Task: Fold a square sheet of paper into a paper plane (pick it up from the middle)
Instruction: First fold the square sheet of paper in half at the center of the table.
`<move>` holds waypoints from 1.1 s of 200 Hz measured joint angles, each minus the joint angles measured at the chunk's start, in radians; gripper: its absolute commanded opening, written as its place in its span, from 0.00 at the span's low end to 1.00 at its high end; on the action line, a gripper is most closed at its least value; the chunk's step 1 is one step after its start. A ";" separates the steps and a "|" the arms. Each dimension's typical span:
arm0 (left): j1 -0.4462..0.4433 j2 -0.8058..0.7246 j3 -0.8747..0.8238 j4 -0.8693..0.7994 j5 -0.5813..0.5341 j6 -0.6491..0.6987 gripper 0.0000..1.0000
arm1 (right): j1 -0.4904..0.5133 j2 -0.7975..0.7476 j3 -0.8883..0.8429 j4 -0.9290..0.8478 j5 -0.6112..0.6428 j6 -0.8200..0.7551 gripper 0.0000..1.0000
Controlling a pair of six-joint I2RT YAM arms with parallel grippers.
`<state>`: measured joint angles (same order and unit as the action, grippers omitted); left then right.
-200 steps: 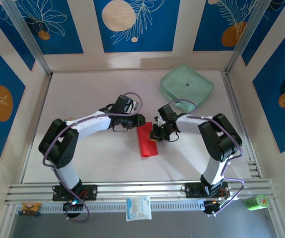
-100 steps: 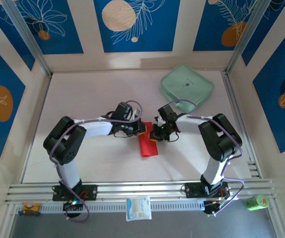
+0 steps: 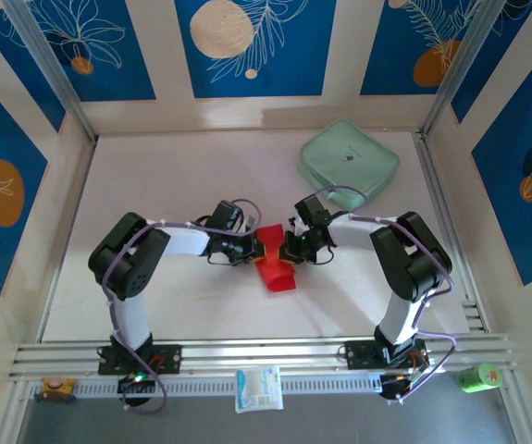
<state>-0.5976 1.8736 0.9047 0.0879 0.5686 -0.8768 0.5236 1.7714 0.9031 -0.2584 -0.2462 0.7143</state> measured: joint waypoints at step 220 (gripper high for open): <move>0.066 0.077 0.137 -0.083 0.026 0.093 0.01 | 0.003 -0.002 -0.003 0.003 0.003 0.001 0.00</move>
<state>-0.5320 1.9511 1.0412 0.0051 0.5945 -0.7834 0.5266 1.7691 0.9005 -0.2558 -0.2436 0.7151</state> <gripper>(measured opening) 0.064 0.053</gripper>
